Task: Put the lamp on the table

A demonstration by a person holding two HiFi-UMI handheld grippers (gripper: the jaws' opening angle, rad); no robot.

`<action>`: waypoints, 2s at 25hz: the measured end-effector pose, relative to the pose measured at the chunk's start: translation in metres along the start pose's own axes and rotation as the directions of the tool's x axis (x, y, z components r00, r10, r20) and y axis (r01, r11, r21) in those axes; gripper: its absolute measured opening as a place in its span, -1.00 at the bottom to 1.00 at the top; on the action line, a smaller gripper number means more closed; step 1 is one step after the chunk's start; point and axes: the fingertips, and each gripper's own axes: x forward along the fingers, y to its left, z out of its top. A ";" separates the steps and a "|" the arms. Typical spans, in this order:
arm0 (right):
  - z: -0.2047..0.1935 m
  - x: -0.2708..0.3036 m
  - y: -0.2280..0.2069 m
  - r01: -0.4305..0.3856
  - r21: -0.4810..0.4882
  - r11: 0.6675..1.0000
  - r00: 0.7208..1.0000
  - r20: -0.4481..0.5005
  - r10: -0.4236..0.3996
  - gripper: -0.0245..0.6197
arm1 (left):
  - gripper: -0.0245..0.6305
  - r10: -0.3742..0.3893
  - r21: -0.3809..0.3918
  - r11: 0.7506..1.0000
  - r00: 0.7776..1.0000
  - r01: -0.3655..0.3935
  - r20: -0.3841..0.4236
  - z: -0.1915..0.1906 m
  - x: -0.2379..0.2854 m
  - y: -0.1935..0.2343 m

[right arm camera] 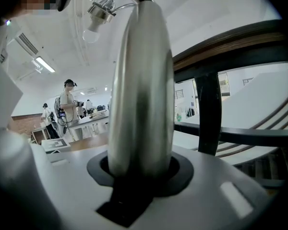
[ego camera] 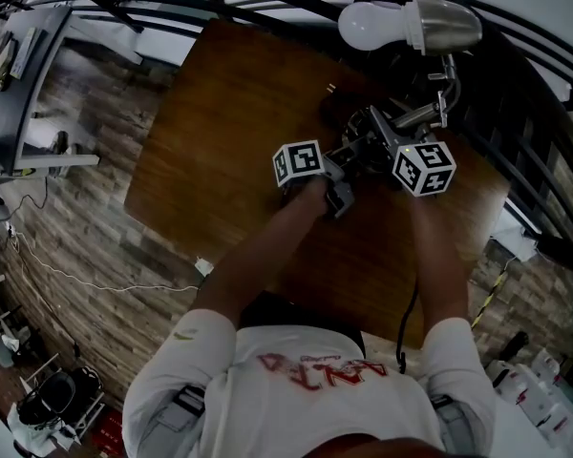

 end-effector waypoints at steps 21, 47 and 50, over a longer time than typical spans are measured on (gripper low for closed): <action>-0.011 0.006 0.010 0.010 -0.093 0.996 0.999 -0.037 -0.013 -0.50 | -0.86 0.313 0.665 0.679 0.942 -0.312 0.122 0.029 -0.117 -0.024; -0.036 -0.007 0.020 0.102 -0.182 0.978 0.994 -0.018 -0.107 -0.30 | -0.90 0.236 0.741 0.635 0.968 -0.217 0.081 0.000 -0.170 -0.048; -0.041 -0.016 0.019 0.144 -0.158 0.977 0.988 -0.029 -0.151 -0.14 | -0.90 0.225 0.757 0.617 0.970 -0.214 0.091 0.005 -0.178 -0.059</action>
